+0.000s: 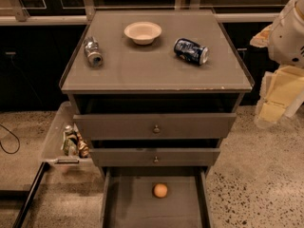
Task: Pick orange from bottom drawer and place on counter
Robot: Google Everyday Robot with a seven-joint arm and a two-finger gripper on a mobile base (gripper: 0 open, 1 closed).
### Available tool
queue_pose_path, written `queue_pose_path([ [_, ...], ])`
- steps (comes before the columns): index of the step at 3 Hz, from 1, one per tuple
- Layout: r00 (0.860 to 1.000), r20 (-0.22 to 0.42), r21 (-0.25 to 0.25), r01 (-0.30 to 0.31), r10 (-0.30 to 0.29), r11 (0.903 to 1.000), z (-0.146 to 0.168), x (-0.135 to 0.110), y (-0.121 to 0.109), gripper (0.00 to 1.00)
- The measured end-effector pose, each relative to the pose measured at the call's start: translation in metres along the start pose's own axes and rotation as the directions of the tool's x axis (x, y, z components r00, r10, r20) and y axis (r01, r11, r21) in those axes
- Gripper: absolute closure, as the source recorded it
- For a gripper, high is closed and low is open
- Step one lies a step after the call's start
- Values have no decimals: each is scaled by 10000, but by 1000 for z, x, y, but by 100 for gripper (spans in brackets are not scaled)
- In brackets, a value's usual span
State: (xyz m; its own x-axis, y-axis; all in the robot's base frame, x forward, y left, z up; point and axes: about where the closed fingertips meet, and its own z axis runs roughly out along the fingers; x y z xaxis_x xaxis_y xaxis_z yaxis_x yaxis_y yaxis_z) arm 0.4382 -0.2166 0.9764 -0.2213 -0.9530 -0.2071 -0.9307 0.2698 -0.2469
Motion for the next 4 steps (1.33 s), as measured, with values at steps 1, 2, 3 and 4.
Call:
queue_pose_path([
  [1,10000,-11,14,-32,32,10000,9,2,1,0],
  [2,9996,-188,-34,216,-217,9998,39,11,4,0],
  [3,9959,-233,-30,877,-878,9961,80,19,9,0],
  [4,9928,-249,-286,1161,-1169,9928,125,33,6,0],
])
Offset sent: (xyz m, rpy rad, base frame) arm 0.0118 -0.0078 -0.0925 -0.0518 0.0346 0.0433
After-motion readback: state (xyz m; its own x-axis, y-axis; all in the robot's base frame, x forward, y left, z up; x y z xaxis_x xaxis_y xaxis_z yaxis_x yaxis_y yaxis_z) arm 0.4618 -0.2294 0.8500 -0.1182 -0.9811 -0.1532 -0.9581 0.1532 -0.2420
